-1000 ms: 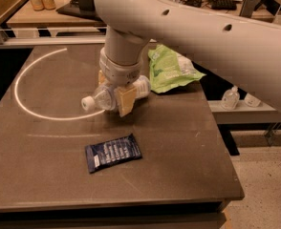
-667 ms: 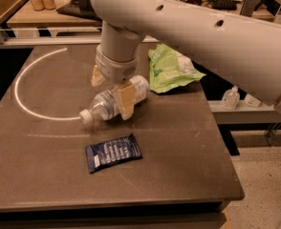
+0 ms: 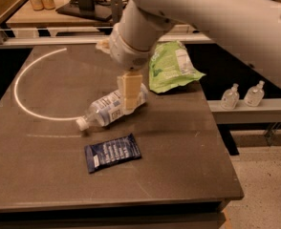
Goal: Knock blue plastic bottle over
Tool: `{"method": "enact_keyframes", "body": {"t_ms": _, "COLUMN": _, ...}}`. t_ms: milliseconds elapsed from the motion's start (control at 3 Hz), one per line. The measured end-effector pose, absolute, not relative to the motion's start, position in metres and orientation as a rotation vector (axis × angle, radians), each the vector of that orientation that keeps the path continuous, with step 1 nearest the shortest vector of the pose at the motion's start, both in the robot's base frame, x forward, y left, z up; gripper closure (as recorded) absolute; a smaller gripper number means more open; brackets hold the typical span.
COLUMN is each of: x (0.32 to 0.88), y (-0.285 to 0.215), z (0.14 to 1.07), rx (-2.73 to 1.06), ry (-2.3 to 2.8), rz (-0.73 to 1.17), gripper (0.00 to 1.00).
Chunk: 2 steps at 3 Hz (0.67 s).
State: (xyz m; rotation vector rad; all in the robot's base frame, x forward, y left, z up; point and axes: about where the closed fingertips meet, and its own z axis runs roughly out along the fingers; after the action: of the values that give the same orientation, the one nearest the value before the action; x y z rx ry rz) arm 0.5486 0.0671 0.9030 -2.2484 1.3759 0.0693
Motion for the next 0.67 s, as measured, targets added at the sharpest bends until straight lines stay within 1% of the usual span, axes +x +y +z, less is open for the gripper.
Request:
{"method": "enact_keyframes", "body": {"t_ms": 333, "x": 0.534, "y": 0.024, "z": 0.924, "rx": -1.963, "ry": 1.528, "rz": 0.025, "gripper": 0.0}}
{"method": "enact_keyframes", "body": {"t_ms": 667, "x": 0.544, "y": 0.002, "z": 0.932, "rx": -1.842, "ry": 1.556, "rz": -0.034, "gripper": 0.0}}
